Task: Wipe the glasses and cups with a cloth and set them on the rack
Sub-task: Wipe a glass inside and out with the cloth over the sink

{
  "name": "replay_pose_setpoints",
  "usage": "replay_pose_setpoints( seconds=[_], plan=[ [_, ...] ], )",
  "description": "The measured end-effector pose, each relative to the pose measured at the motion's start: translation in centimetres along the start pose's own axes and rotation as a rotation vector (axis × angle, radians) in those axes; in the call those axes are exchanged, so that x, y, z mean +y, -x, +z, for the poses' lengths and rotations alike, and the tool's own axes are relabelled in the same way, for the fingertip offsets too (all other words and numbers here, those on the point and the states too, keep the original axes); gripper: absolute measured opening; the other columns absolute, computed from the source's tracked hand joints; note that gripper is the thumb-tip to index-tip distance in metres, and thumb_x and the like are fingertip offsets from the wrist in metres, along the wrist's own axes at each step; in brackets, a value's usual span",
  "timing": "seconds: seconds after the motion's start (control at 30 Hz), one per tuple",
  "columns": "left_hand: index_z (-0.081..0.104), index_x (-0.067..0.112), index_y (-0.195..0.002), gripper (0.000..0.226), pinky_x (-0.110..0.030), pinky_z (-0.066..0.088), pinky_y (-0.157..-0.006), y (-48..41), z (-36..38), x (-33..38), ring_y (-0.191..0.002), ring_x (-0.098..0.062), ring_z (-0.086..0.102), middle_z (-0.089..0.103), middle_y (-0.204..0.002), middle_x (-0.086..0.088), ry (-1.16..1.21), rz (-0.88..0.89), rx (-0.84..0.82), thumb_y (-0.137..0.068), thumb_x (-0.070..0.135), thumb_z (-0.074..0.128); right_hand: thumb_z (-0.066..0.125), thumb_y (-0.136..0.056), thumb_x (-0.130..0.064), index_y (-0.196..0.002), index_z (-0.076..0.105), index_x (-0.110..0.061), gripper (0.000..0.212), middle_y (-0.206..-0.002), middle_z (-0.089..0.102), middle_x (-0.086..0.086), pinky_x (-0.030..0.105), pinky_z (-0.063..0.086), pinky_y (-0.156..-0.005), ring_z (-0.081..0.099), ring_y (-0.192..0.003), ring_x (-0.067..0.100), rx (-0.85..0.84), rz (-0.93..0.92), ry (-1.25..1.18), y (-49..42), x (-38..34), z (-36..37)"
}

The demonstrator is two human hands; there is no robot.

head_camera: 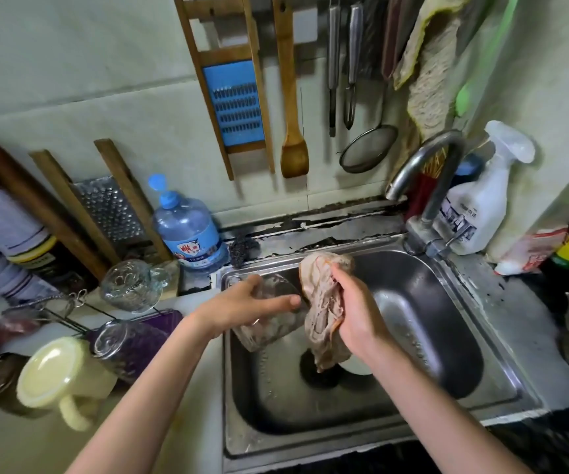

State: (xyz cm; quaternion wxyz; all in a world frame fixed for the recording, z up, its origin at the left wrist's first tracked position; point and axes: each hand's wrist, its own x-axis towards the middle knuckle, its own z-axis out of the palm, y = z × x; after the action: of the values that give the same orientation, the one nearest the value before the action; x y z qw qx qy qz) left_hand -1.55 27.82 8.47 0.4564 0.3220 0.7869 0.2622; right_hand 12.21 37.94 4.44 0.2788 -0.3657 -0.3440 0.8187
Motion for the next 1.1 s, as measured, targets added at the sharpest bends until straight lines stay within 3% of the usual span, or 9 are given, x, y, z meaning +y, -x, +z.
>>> replay_pose_setpoints(
  seconds=[0.13, 0.23, 0.37, 0.57, 0.63, 0.7, 0.83, 0.93, 1.1],
  plan=[
    [0.044, 0.023, -0.120, 0.072, 0.004, 0.037, -0.061, 1.4, 0.6, 1.2, -0.071, 0.014, 0.052, 0.054, -0.086, 0.028, -0.335, 0.148, 0.156, -0.065, 0.047, 0.085, 0.048, -0.093, -0.033, -0.128, 0.054, 0.003, 0.051, -0.133, 0.056, 0.024, 0.045, 0.033, -0.114, 0.048, -0.131, 0.031, -0.322, -0.181, 0.139, 0.7, 0.3, -0.8],
    [0.042, 0.030, -0.110, 0.071, -0.001, 0.038, -0.064, 2.2, 1.7, 2.0, -0.070, 0.009, 0.052, 0.054, -0.081, 0.025, -0.539, 0.259, 0.221, -0.059, 0.054, 0.086, 0.040, -0.097, -0.044, -0.131, 0.054, -0.012, 0.049, -0.131, 0.061, 0.008, 0.036, 0.041, -0.107, 0.054, -0.126, 0.017, -0.494, -0.278, 0.405, 1.3, 0.7, -0.9],
    [0.051, 0.024, -0.116, 0.085, -0.024, 0.048, -0.078, 2.3, 3.4, 2.1, -0.085, -0.013, 0.060, 0.065, -0.096, 0.007, -0.575, 0.441, 0.276, -0.048, 0.070, 0.073, 0.038, -0.095, -0.056, -0.131, 0.054, -0.011, 0.060, -0.127, 0.063, 0.009, 0.036, 0.045, -0.104, 0.057, -0.122, 0.020, -0.509, -0.304, 0.384, 0.8, -1.0, 0.0],
    [0.052, 0.016, -0.128, 0.096, -0.016, 0.036, -0.077, 3.1, 4.5, 3.4, -0.091, -0.013, 0.053, 0.057, -0.097, 0.004, -0.668, 0.603, 0.435, -0.050, 0.068, 0.073, 0.028, -0.095, -0.056, -0.098, 0.054, 0.018, 0.079, -0.098, 0.057, 0.041, 0.051, 0.050, -0.081, 0.061, -0.086, 0.044, -0.444, -0.309, 0.414, -1.1, -3.2, 0.5],
    [0.053, 0.020, -0.126, 0.095, -0.012, 0.037, -0.078, 3.3, 4.4, 3.6, -0.091, -0.011, 0.056, 0.057, -0.097, 0.010, -0.578, 0.562, 0.430, -0.047, 0.072, 0.068, 0.028, -0.090, -0.067, -0.096, 0.052, 0.017, 0.087, -0.093, 0.056, 0.041, 0.054, 0.050, -0.078, 0.060, -0.082, 0.046, -0.480, -0.298, 0.441, -0.8, -3.4, 0.1],
    [0.054, 0.024, -0.122, 0.092, -0.013, 0.042, -0.083, 3.3, 4.1, 3.6, -0.092, -0.008, 0.060, 0.063, -0.099, 0.013, -0.442, 0.498, 0.435, -0.044, 0.071, 0.070, 0.030, -0.091, -0.066, -0.107, 0.057, 0.009, 0.080, -0.101, 0.063, 0.032, 0.054, 0.052, -0.088, 0.064, -0.097, 0.041, -0.515, -0.284, 0.475, -0.4, -3.1, -0.3],
    [0.059, 0.020, -0.113, 0.078, -0.020, 0.050, -0.083, 3.3, 4.3, 3.1, -0.089, 0.000, 0.066, 0.071, -0.095, 0.016, -0.090, 0.429, 0.341, -0.047, 0.051, 0.086, 0.035, -0.097, -0.047, -0.124, 0.057, -0.009, 0.051, -0.123, 0.062, 0.010, 0.048, 0.039, -0.106, 0.057, -0.119, 0.020, -0.581, -0.363, 0.646, 0.7, -2.4, -2.2],
    [0.061, 0.009, -0.110, 0.063, -0.019, 0.051, -0.079, 3.2, 4.4, 2.5, -0.085, -0.006, 0.065, 0.072, -0.093, 0.007, 0.161, 0.391, 0.159, -0.056, 0.027, 0.087, 0.044, -0.094, -0.033, -0.120, 0.058, -0.013, 0.035, -0.121, 0.063, 0.006, 0.043, 0.040, -0.107, 0.056, -0.118, 0.016, -0.674, -0.319, 0.737, 1.1, -3.4, -3.6],
    [0.060, 0.009, -0.107, 0.048, -0.017, 0.051, -0.077, 3.6, 5.3, 3.0, -0.083, -0.006, 0.066, 0.073, -0.090, 0.005, 0.220, 0.398, 0.012, -0.065, 0.009, 0.083, 0.050, -0.096, -0.012, -0.138, 0.042, -0.016, 0.042, -0.139, 0.049, 0.003, 0.045, 0.037, -0.110, 0.048, -0.128, 0.018, -0.827, -0.363, 1.014, 0.9, -5.5, -4.4]
  ],
)
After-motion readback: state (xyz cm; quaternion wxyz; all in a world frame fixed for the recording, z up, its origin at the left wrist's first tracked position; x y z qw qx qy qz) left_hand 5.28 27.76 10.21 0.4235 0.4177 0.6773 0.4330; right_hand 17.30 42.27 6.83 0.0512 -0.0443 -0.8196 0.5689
